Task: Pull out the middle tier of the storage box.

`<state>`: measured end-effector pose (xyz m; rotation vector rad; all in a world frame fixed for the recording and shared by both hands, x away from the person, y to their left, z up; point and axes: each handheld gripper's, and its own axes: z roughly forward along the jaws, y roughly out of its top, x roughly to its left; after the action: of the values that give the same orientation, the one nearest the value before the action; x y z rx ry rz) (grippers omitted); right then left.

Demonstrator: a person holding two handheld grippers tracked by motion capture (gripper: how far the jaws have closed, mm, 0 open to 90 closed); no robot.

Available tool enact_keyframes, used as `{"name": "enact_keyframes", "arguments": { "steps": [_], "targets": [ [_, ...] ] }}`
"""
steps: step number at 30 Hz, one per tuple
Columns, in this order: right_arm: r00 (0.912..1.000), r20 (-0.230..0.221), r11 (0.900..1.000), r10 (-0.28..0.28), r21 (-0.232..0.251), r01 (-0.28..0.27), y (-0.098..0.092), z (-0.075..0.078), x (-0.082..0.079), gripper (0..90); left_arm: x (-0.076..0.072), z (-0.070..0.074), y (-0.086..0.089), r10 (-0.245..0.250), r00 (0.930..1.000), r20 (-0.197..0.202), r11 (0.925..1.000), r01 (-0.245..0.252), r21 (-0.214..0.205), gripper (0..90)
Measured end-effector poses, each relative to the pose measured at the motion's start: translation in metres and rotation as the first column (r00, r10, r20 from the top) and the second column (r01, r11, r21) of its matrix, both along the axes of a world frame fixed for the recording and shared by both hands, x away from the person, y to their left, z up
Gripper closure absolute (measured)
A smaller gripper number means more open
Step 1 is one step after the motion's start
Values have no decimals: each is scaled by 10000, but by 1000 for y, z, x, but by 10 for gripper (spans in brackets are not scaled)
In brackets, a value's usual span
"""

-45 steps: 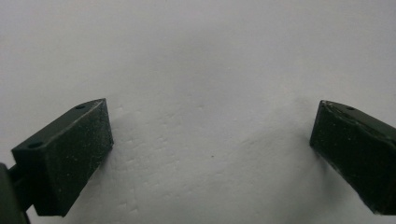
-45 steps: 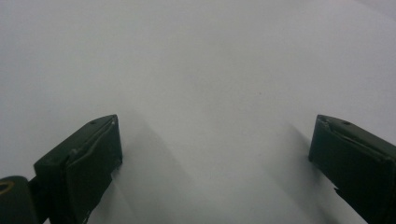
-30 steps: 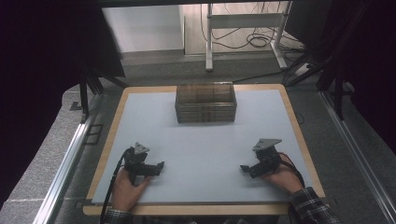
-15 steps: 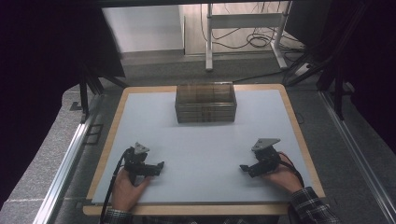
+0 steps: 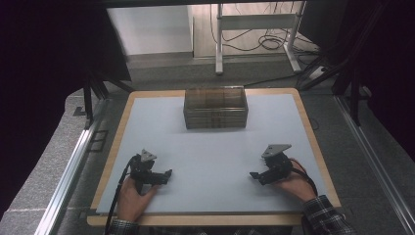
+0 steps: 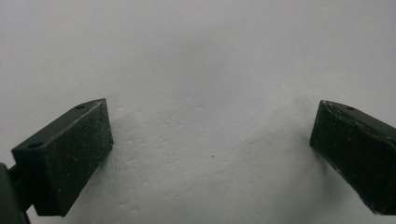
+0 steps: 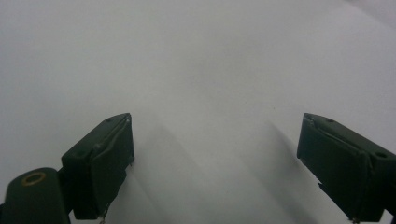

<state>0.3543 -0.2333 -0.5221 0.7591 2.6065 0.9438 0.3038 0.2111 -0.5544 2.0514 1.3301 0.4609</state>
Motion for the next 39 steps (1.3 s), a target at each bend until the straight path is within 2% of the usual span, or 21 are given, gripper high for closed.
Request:
{"name": "enact_keyframes", "arguments": {
  "steps": [4, 18, 29, 39],
  "targets": [
    [10000, -58, 10000, -13, 51, 13, 0, 2, 0, 126, 0, 0, 0, 4, 10000, 1, 10000, -4, -4, 0],
    [9999, -48, 9997, 98, -228, -99, 7, 6, 2, 144, 0, 0, 0, 3, 10000, 1, 10000, -3, -3, 0],
    [9972, 679, 9963, 308, -823, -252, 16, 12, 3, 158, 0, 0, 0, 5, 10000, -1, 10000, -5, -4, 0],
    [9942, 1010, 9919, 383, -1246, -255, 22, 15, 3, 166, 0, 0, 0, 2, 10000, 4, 10000, -2, -12, 0]
  ]
}}
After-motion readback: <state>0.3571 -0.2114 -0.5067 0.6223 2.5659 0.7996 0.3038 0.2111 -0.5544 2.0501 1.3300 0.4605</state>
